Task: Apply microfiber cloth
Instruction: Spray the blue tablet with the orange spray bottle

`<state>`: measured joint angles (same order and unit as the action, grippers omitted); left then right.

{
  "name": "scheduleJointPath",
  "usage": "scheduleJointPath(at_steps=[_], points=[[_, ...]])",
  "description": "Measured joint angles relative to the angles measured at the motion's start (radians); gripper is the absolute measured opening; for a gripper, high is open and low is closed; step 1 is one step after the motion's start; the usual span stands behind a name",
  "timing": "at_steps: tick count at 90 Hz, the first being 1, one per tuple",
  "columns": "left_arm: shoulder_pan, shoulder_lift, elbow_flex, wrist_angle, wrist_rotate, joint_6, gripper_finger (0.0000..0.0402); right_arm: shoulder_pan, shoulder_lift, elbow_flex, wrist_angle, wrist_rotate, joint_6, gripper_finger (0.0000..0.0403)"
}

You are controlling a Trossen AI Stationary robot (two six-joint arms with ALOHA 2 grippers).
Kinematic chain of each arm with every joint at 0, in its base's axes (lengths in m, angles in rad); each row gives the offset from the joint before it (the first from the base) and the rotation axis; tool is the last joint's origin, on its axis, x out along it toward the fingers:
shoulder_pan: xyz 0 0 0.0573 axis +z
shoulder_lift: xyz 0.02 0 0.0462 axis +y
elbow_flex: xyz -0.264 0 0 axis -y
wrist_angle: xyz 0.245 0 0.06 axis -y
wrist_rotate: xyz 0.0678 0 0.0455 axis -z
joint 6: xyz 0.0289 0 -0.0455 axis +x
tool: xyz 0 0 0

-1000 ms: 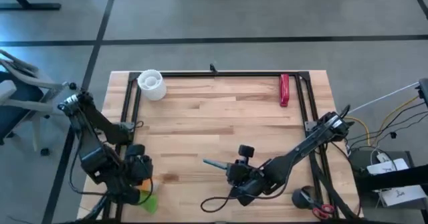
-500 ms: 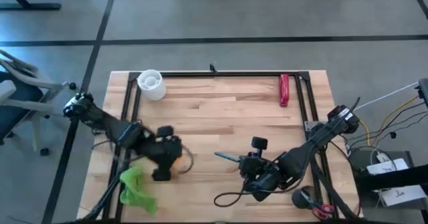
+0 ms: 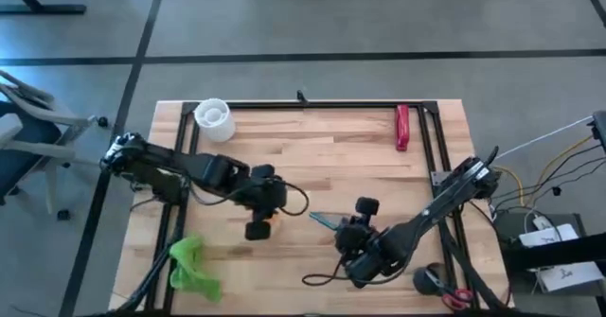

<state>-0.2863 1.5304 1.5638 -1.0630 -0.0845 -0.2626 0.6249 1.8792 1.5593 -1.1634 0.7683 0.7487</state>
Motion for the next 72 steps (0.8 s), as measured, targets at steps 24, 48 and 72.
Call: scheduleJointPath(at_steps=[24, 48, 72], points=[[0.000, -0.020, 0.000, -0.077, 0.023, -0.006, 0.0146, 0.004, 0.065, -0.001, 0.066, 0.054, -0.068, 0.0007], [-0.007, -0.089, 0.029, -0.098, 0.102, -0.032, 0.0194, 0.002, 0.068, 0.001, 0.106, 0.154, -0.082, 0.0007], [-0.022, -0.226, 0.021, -0.143, 0.004, -0.075, 0.0190, -0.025, 0.025, 0.045, 0.111, 0.214, 0.184, 0.0007]])
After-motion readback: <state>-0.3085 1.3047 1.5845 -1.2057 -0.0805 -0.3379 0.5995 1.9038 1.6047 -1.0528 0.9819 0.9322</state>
